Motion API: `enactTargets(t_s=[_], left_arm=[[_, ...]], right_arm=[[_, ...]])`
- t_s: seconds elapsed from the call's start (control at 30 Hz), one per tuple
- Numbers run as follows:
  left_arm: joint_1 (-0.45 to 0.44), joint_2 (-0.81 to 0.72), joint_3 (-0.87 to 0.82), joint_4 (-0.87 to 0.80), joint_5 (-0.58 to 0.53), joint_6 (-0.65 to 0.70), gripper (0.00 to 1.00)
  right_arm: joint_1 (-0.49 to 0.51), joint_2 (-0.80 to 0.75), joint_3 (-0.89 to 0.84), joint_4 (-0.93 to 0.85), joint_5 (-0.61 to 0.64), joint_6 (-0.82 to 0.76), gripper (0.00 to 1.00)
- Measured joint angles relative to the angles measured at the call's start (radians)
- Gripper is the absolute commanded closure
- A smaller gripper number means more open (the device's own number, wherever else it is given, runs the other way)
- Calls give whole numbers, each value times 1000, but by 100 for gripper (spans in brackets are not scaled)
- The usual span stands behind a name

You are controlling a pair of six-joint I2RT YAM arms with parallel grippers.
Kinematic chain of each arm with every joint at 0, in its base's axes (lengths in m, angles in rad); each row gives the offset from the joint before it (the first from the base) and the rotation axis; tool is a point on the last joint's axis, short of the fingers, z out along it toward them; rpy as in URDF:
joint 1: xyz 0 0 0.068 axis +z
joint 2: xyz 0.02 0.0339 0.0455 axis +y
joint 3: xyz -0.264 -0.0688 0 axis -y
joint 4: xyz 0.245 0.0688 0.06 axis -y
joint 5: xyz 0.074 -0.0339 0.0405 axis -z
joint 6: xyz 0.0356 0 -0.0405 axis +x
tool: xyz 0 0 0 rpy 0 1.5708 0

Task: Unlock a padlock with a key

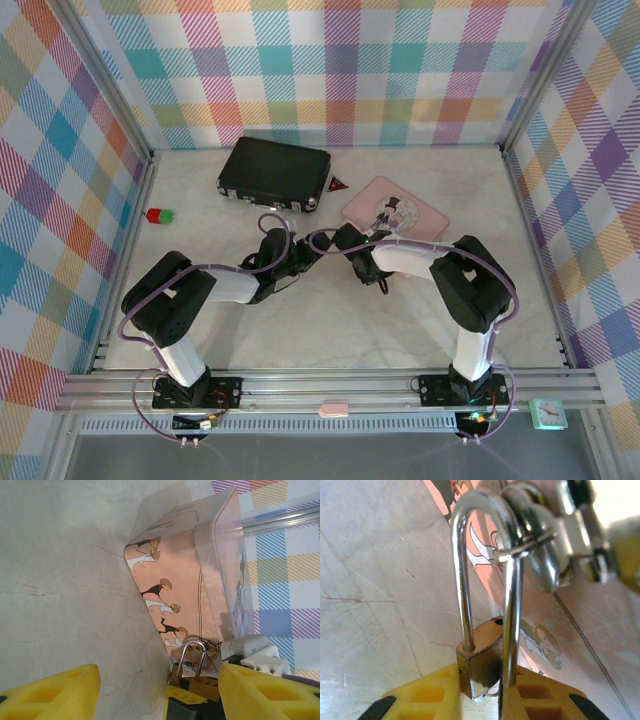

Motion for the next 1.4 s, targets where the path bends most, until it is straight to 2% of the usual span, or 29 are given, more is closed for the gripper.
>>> enactTargets(t_s=[0.23, 0.47, 0.67, 0.87, 1.13, 1.4], left_arm=[[0, 85, 2, 149, 61, -11, 42], [-10, 221, 36, 326, 96, -49, 45], [-29, 265, 102, 375, 93, -50, 46], [-64, 330, 188, 365, 92, -48, 47], [-96, 402, 266, 316, 92, -32, 55], [-107, 468, 318, 309, 92, -29, 65]], right_arm=[[-56, -60, -23, 32, -104, -46, 99], [-177, -127, -59, 121, -405, -81, 100], [-257, -131, -78, 165, -619, -101, 100], [-318, -144, -90, 203, -776, -104, 100], [-357, -163, -116, 248, -879, -89, 100], [-369, -167, -124, 270, -912, -71, 100]])
